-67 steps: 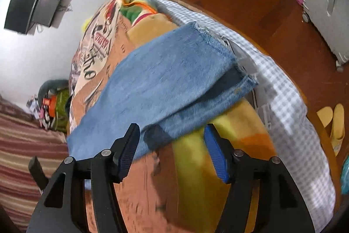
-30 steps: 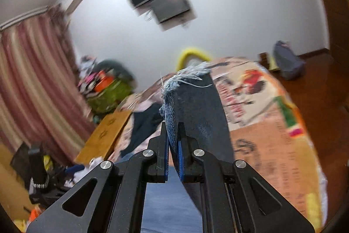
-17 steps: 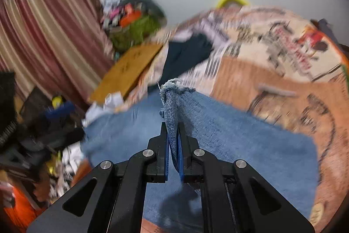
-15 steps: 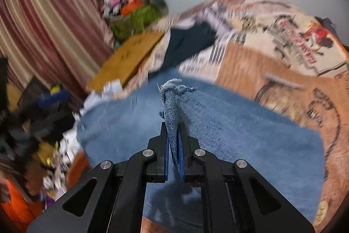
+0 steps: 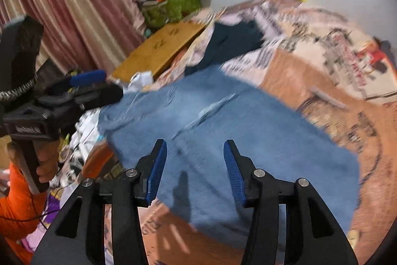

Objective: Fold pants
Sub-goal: 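Press and smooth the folded jeans with both open grippers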

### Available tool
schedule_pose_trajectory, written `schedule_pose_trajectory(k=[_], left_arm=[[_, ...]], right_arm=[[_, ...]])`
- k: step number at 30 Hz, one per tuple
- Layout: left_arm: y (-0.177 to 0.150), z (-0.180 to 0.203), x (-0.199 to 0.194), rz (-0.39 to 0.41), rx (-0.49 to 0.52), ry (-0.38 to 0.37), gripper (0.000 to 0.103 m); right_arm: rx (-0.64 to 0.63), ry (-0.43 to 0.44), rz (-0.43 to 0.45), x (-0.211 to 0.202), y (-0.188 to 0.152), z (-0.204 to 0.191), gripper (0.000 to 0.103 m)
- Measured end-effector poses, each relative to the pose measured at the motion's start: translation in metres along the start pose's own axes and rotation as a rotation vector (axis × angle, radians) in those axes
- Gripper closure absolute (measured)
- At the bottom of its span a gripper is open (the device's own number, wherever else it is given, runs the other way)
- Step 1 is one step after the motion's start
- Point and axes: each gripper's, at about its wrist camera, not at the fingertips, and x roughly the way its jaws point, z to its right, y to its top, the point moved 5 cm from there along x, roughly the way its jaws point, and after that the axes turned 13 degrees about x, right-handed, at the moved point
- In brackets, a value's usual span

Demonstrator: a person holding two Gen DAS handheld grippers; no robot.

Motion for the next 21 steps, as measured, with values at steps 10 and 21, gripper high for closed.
schedule_pose_trajectory(k=[10,21], left_arm=[[0.046,0.05,0.055,-0.062,0.084,-0.112,0.002],[0.028,0.085,0.157,-0.302,0.147,-0.137,0.002]], right_arm=[[0.107,-0.124,0.122,-0.027,0.04,0.073,0.048],[0.211,-0.189,-0.159,0.043,-0.004,0.144,0.047]])
